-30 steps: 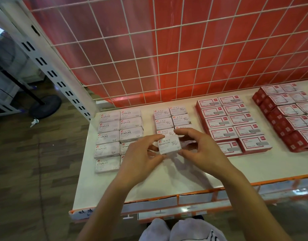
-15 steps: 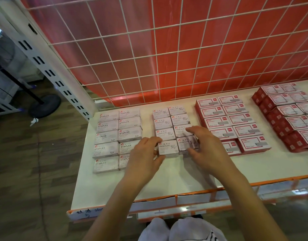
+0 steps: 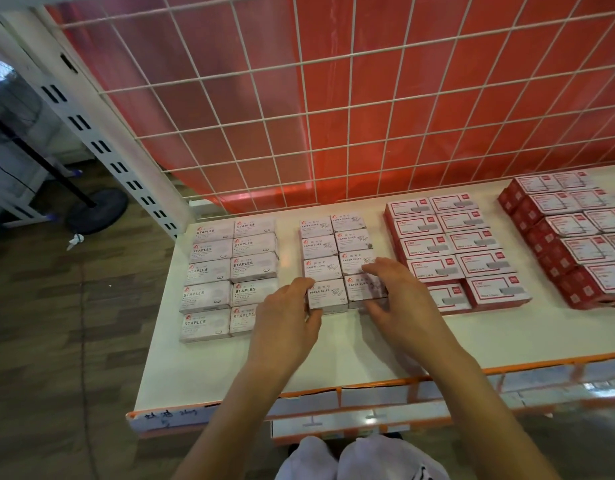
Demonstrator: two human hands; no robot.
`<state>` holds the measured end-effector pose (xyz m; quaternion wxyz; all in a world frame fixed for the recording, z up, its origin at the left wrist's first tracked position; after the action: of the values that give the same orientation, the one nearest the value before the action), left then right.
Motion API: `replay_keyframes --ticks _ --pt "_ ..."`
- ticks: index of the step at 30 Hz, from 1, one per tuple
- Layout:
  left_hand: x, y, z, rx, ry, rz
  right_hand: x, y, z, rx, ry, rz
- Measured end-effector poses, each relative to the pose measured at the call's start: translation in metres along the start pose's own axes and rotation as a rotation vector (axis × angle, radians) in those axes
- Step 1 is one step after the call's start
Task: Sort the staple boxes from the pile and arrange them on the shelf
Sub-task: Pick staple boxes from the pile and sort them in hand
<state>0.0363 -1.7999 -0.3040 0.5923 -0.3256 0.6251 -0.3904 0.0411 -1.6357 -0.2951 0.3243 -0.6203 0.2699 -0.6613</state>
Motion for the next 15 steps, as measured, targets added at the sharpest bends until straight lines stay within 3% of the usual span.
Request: replay_keyframes --ticks 15 --pt "-0.014 0.004 0.011 -0.066 -0.118 -0.037 -0.007 0.004 0.004 0.126 -0.129 -0.037"
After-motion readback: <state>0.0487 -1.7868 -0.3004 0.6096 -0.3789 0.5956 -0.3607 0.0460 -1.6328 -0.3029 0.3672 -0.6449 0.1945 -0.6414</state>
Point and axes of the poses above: each hand's wrist, its own z-axis away from the middle knuckle, its own y-axis out of the palm, x = y × z, the point moved 6 cm from there along -z, towards the middle knuckle, and after that the axes turned 1 degree about -z, right-handed, at the moved point
